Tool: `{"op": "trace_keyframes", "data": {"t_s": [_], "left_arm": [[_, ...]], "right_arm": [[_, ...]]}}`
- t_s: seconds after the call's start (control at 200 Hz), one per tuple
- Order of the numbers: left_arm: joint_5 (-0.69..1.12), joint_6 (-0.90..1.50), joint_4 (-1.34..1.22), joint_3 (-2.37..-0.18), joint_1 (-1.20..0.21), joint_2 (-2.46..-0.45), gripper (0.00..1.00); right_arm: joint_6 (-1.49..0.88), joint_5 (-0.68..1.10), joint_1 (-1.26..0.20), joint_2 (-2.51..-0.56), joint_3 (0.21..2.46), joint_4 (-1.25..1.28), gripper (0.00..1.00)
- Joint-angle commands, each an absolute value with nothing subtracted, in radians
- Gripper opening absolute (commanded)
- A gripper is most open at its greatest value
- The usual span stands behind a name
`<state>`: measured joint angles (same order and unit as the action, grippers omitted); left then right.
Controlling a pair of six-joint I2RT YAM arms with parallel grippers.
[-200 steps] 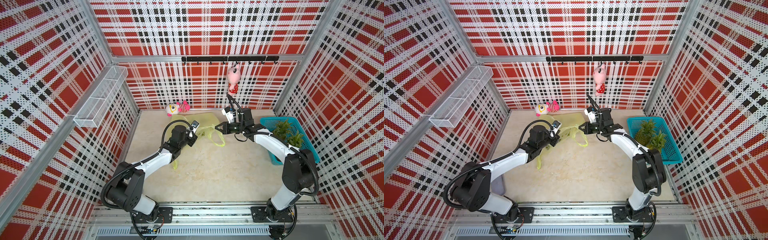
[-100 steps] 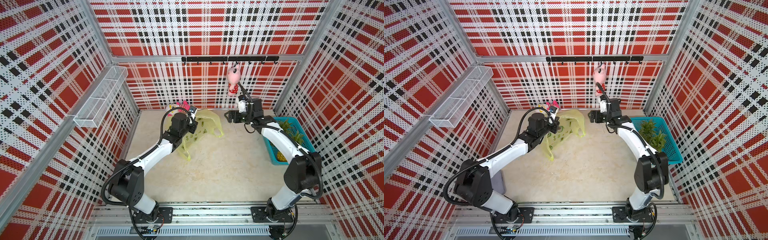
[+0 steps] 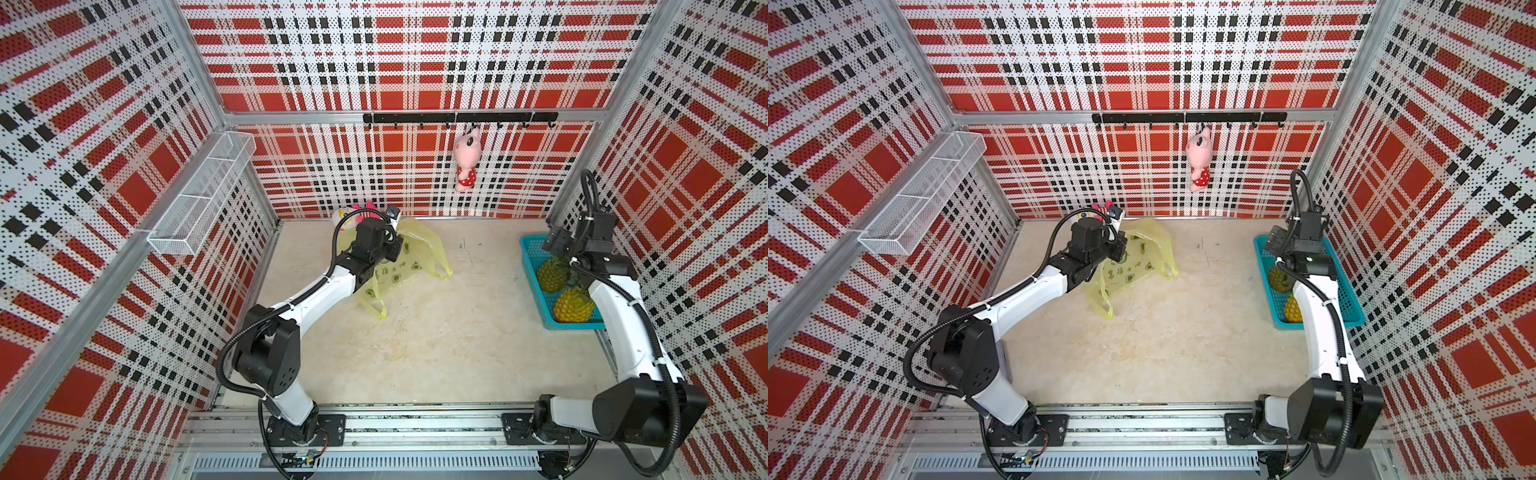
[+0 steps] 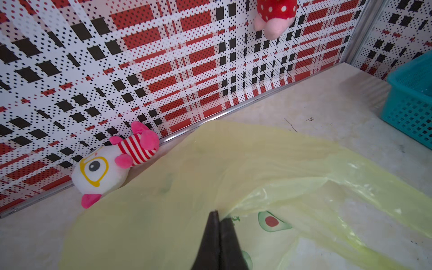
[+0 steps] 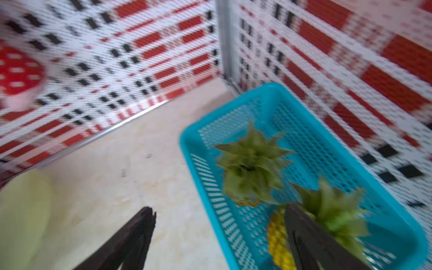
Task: Place the pineapple into a plastic bag & tie a knot
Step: Pick up the pineapple from the basket.
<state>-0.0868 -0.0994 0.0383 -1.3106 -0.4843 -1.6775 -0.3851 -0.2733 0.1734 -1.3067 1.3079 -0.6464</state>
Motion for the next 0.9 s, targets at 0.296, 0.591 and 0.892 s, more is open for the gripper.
{"op": "trace_keyframes", "data": {"t_s": [0.296, 0.591, 0.892], "left_arm": [[-0.062, -0.078, 0.089, -1.385, -0.490, -1.723, 0.00], [-0.061, -0.064, 0.089, -1.404, -0.492, -1.736, 0.00], [-0.066, -0.069, 0.092, -1.404, -0.492, -1.732, 0.00]], "right_arm": [[-0.441, -0.458, 0.294, -1.282, 1.214, -0.707, 0.89], [-0.360, -0.345, 0.328, -1.333, 1.169, -0.601, 0.81], [-0.292, -0.398, 0.337, -1.451, 1.244, -0.590, 0.75]]}}
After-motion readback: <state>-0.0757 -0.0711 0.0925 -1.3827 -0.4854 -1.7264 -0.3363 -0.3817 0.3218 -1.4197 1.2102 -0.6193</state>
